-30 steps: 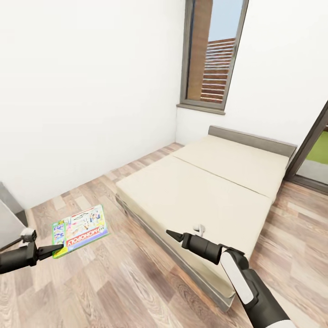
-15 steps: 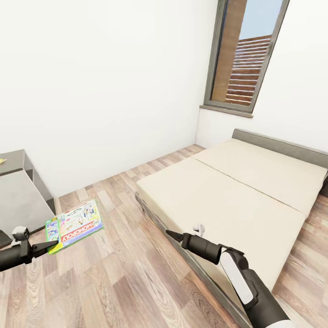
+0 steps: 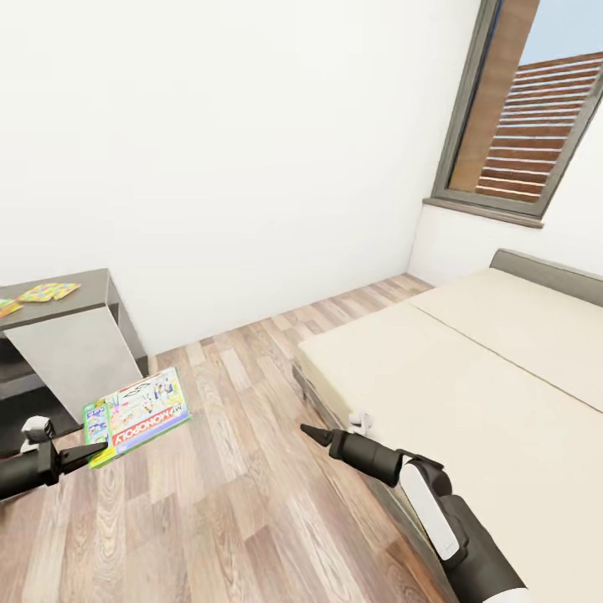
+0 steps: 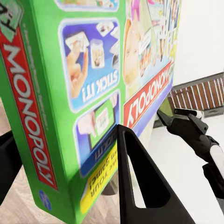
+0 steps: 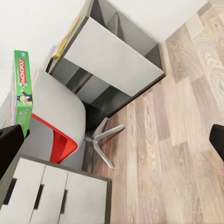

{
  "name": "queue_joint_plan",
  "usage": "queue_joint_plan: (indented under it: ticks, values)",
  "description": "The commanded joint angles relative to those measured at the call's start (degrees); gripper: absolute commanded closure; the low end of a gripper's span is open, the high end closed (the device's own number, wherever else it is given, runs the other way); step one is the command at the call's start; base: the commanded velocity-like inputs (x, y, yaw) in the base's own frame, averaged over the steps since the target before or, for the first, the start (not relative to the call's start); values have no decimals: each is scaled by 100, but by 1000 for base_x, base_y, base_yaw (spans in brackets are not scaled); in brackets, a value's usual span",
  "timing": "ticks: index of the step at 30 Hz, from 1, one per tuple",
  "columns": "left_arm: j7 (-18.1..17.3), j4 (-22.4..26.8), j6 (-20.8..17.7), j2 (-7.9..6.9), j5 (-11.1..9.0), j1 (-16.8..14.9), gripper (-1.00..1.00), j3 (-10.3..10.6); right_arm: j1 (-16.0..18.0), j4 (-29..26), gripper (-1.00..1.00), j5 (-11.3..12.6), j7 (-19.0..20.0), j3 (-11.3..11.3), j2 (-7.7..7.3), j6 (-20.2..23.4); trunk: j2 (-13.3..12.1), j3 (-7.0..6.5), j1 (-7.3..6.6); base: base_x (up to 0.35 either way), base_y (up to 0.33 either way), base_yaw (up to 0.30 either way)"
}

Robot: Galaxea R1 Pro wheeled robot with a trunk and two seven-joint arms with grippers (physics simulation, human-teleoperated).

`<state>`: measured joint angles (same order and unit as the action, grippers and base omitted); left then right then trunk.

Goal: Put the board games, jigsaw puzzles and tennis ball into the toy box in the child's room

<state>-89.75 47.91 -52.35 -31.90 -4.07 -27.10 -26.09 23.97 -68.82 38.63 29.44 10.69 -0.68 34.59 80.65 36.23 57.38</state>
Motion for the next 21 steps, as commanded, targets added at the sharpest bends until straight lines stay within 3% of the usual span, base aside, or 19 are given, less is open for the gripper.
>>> queue_joint_plan:
  ticks: [1,21]
  values:
    - [-25,-4,-57,0,-6,-5,100,-1,3,-6,-100,33,-8,3,-3,30,2,5,3,298,108,291]
    - [-25,-2,-57,9,-6,-5,100,-1,3,-3,-100,30,-9,10,-2,30,2,5,3,305,39,291]
